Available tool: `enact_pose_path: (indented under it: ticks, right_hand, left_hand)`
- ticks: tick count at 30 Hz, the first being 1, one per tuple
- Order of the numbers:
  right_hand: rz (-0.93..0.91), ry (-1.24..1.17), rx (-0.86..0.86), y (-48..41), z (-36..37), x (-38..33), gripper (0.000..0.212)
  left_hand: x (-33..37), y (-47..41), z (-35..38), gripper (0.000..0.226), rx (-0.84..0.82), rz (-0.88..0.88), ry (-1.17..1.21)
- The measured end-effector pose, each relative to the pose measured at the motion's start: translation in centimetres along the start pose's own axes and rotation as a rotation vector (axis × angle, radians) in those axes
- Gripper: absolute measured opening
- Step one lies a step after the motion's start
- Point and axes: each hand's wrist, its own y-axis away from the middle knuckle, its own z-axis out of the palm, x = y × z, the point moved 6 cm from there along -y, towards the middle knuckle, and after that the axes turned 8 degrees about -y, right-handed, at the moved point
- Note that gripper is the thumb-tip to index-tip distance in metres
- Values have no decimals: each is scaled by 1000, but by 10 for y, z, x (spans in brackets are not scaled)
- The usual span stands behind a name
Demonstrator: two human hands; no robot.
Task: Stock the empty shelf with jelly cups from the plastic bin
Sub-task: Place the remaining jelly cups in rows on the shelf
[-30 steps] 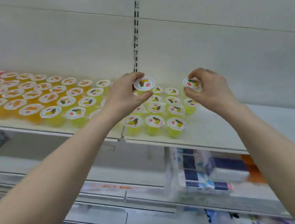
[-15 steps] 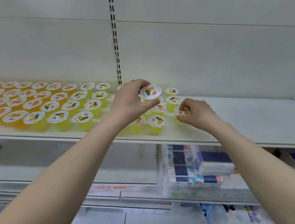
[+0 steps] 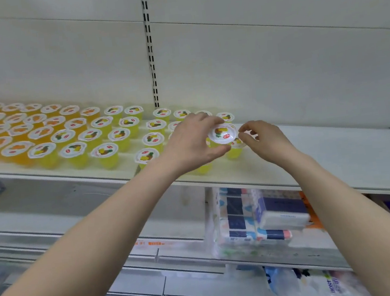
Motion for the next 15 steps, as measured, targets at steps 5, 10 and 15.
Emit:
enact_pose_path:
  ticks: [5,10,15]
  right_hand:
    - [-71,69,60,0,-11,6,24]
    - [-130,93,87,-1,-13,10,27]
    - [-167,67,116,-6,-17,12,31]
  left_hand:
    - [23,-2,27,63,-77,78,-258]
    - [29,1,53,69,-119,119,-420]
    - [24,0,61,69,-46,115,-442]
